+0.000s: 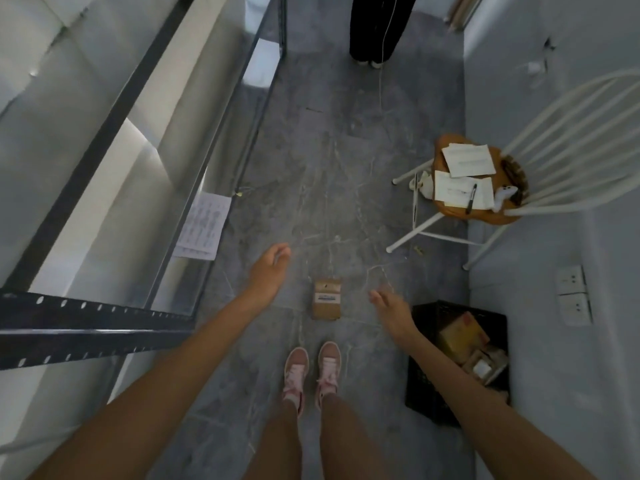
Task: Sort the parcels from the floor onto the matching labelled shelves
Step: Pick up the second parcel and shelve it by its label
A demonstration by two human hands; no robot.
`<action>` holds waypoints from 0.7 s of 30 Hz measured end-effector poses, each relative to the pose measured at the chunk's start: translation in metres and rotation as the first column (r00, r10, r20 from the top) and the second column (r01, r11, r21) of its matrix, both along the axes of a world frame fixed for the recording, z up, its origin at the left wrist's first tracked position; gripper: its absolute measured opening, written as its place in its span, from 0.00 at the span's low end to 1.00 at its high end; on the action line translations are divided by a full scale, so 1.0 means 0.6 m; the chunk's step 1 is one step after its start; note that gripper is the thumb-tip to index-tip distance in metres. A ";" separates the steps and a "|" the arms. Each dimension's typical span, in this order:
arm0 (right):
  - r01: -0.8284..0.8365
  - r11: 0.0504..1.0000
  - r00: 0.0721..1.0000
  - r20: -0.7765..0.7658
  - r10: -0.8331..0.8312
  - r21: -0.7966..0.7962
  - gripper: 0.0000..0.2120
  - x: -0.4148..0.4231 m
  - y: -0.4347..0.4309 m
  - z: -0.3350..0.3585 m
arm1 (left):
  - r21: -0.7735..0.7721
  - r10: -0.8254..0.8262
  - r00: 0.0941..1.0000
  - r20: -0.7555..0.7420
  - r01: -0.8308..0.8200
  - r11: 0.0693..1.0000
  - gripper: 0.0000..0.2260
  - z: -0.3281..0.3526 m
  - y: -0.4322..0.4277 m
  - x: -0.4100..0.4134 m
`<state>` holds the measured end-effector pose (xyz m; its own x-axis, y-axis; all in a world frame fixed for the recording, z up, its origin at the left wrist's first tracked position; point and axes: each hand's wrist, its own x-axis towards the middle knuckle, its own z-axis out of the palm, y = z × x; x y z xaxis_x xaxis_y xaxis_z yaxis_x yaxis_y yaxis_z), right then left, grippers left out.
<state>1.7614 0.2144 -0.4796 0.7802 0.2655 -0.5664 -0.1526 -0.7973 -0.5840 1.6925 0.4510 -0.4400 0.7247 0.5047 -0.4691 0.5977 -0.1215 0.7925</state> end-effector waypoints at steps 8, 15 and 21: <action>-0.040 0.997 0.996 -0.088 0.034 -0.071 0.15 0.043 -0.006 -0.126 | 0.021 0.162 0.987 0.025 -0.162 0.987 0.15 -0.119 0.023 0.062; 0.060 0.995 0.985 -0.160 -0.072 -0.074 0.14 0.034 -0.005 -0.295 | 0.059 0.223 0.975 0.008 -0.223 0.973 0.14 -0.282 0.020 0.106; 0.100 0.993 0.984 -0.139 -0.109 -0.070 0.14 0.079 0.005 -0.511 | 0.037 0.252 0.967 -0.023 -0.251 0.967 0.13 -0.507 -0.006 0.157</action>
<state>1.8087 0.2174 -0.7864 0.7120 0.1478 -0.6864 -0.3146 -0.8068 -0.5001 1.7868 0.4477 -0.7443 0.5596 0.6850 -0.4666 0.6336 0.0095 0.7736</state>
